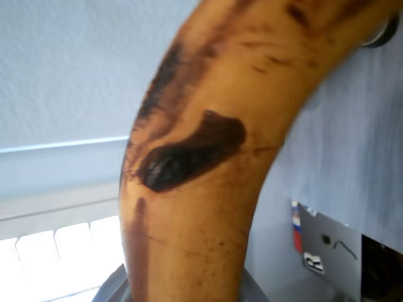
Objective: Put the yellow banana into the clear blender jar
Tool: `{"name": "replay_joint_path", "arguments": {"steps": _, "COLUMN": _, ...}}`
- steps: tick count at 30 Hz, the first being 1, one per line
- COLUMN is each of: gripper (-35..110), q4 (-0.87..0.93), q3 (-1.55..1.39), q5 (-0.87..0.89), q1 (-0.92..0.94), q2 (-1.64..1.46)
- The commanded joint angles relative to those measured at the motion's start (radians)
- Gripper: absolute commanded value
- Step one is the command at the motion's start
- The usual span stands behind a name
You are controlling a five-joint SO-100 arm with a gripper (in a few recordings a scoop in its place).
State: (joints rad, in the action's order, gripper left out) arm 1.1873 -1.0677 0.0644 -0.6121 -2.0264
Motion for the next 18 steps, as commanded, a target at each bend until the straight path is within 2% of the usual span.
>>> {"name": "replay_joint_path", "arguments": {"steps": 1, "gripper": 4, "q4": -0.026, "q3": 0.132, "q5": 0.152, "q1": 0.109, "q2": -0.046}}
{"name": "replay_joint_path", "arguments": {"steps": 11, "gripper": 4, "q4": -0.097, "q3": 0.124, "q5": 0.393, "q1": 0.469, "q2": -0.1}}
{"name": "replay_joint_path", "arguments": {"steps": 18, "gripper": 4, "q4": -0.141, "q3": 0.121, "q5": 0.526, "q1": 0.715, "q2": -0.017}}
